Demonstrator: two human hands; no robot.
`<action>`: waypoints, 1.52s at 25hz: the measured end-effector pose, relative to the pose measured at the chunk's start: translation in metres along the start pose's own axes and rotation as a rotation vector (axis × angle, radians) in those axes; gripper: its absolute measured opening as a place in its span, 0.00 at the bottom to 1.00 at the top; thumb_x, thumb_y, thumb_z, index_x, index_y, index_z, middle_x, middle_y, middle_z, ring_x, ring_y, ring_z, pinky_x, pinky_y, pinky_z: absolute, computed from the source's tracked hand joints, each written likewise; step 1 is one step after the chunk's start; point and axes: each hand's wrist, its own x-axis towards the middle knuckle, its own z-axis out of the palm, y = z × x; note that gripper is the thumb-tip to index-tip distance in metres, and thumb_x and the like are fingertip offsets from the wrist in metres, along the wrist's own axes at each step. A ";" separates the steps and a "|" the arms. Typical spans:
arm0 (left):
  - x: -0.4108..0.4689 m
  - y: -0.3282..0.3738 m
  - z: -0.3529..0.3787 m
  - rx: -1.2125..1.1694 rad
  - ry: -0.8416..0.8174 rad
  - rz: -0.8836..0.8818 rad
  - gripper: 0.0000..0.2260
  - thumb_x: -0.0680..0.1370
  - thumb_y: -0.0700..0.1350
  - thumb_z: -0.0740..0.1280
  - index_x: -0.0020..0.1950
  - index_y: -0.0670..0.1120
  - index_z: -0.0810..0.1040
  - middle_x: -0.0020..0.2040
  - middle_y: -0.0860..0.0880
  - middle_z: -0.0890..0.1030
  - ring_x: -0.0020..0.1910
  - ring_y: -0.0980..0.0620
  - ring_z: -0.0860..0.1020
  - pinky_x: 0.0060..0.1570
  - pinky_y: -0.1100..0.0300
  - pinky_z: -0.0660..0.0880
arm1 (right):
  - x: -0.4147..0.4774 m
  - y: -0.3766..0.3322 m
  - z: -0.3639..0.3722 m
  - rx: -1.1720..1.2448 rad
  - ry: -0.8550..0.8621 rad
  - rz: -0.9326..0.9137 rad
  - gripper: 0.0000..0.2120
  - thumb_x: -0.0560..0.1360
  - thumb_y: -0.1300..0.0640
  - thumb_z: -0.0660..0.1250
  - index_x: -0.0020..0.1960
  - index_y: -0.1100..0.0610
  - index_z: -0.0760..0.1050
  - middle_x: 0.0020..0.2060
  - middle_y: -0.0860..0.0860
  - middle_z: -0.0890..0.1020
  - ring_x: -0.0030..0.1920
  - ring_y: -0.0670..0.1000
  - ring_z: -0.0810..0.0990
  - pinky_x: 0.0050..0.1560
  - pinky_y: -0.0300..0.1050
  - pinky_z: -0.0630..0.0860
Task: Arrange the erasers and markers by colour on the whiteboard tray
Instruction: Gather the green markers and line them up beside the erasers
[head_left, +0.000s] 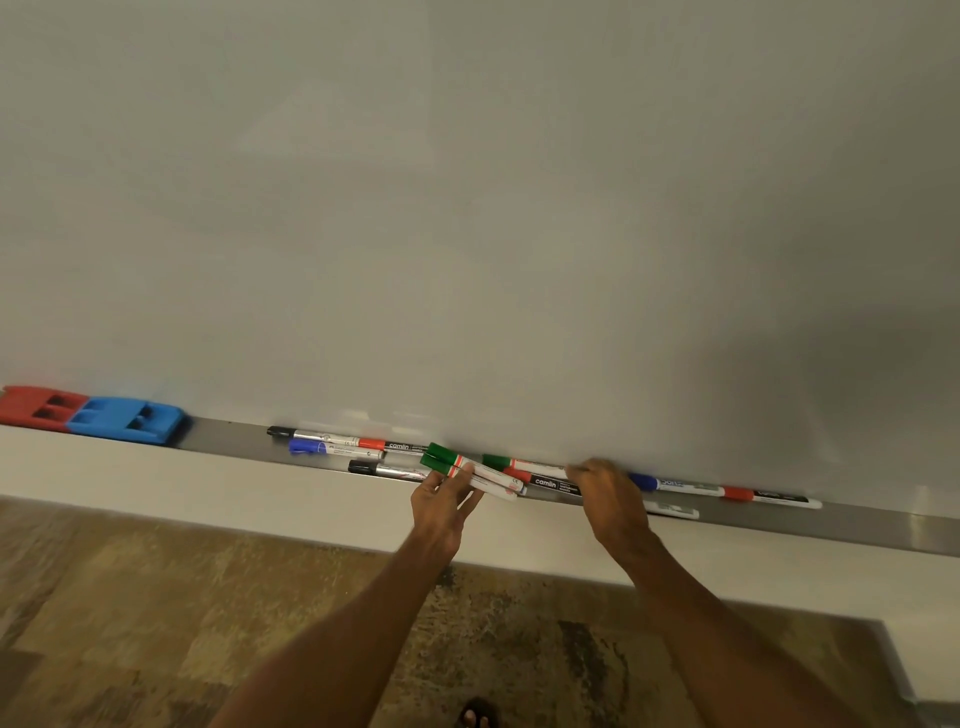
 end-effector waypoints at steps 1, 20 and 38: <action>0.000 0.000 0.000 0.001 0.000 -0.002 0.07 0.76 0.36 0.67 0.54 0.39 0.77 0.51 0.39 0.82 0.51 0.43 0.82 0.55 0.48 0.79 | 0.000 0.003 0.000 0.005 -0.004 0.019 0.15 0.77 0.57 0.65 0.63 0.55 0.73 0.58 0.54 0.79 0.58 0.52 0.77 0.58 0.45 0.77; 0.000 -0.001 0.004 0.017 0.011 -0.037 0.06 0.76 0.35 0.66 0.53 0.39 0.77 0.52 0.38 0.82 0.53 0.40 0.81 0.54 0.47 0.77 | -0.005 0.000 -0.008 0.235 0.152 0.066 0.10 0.76 0.61 0.66 0.57 0.58 0.76 0.54 0.55 0.82 0.53 0.52 0.80 0.54 0.44 0.78; -0.015 0.018 0.012 -0.049 -0.020 -0.024 0.11 0.78 0.33 0.64 0.59 0.39 0.74 0.53 0.38 0.80 0.54 0.38 0.79 0.50 0.46 0.77 | 0.010 -0.065 -0.031 0.739 0.126 0.015 0.11 0.78 0.62 0.62 0.57 0.64 0.79 0.53 0.60 0.84 0.50 0.55 0.84 0.41 0.31 0.77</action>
